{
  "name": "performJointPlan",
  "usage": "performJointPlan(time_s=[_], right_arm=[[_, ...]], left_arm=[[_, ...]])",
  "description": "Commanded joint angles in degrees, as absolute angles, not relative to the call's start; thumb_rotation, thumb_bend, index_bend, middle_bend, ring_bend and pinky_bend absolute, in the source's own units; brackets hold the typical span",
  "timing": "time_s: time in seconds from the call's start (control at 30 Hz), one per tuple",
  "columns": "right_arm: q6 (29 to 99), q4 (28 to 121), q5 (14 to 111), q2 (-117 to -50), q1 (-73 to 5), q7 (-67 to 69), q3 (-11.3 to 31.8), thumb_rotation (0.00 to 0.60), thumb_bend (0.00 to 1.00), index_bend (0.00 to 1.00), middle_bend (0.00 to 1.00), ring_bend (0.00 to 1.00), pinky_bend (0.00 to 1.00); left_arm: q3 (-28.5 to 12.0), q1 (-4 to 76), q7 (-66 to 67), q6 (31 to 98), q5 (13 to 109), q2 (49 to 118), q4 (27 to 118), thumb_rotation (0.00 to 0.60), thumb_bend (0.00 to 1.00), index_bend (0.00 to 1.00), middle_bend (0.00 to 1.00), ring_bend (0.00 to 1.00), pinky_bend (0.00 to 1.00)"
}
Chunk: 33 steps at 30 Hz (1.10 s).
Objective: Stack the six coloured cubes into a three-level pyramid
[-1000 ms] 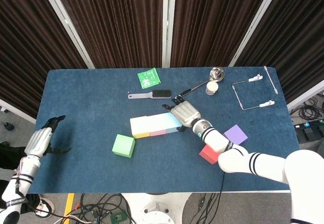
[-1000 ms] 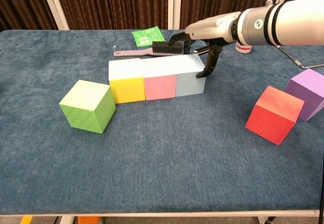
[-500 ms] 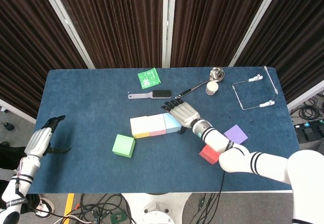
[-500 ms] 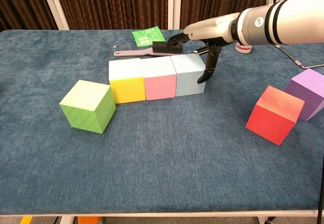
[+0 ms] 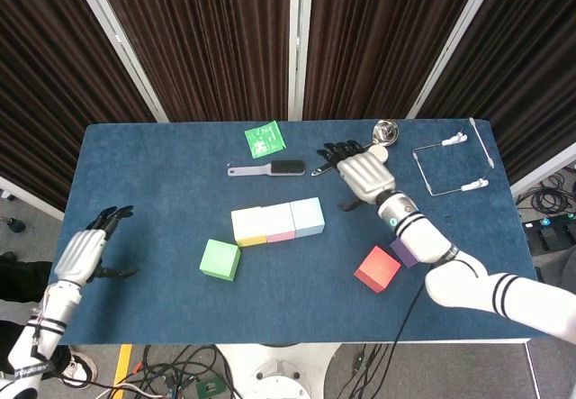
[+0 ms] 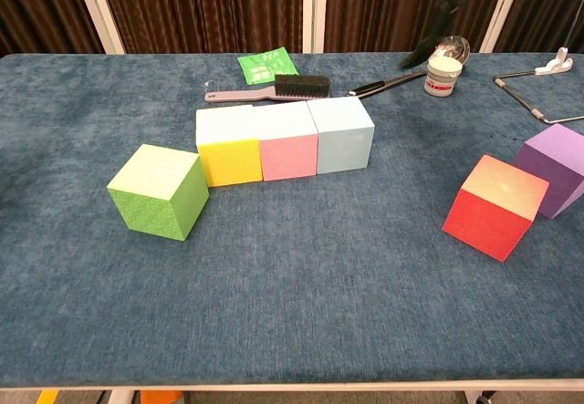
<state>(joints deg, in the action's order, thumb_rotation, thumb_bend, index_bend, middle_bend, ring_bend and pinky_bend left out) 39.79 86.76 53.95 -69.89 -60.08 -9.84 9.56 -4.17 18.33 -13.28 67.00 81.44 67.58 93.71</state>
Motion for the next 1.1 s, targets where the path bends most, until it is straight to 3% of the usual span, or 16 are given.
performJointPlan(time_s=[0.03, 0.43, 1.1], right_arm=[[43.1, 90.5, 54.7, -65.0, -55.9, -7.3, 9.8, 0.6, 0.05, 0.0, 0.01, 0.0, 0.0], [48.5, 93.0, 62.2, -57.7, -45.0, 4.0, 8.7, 0.6, 0.05, 0.0, 0.01, 0.0, 0.0], [45.1, 87.2, 68.4, -59.8, -42.0, 12.5, 9.2, 0.6, 0.05, 0.0, 0.03, 0.0, 0.0]], left_arm=[[-3.7, 20.2, -9.2, 65.7, 82.8, 68.4, 95.8, 0.6, 0.09, 0.08, 0.16, 0.0, 0.18], [-4.7, 25.6, -2.1, 58.6, 78.2, 75.3, 96.2, 0.6, 0.09, 0.08, 0.22, 0.0, 0.18], [-4.1, 28.2, -4.1, 57.4, 79.2, 79.5, 92.9, 0.6, 0.09, 0.08, 0.23, 0.0, 0.18]])
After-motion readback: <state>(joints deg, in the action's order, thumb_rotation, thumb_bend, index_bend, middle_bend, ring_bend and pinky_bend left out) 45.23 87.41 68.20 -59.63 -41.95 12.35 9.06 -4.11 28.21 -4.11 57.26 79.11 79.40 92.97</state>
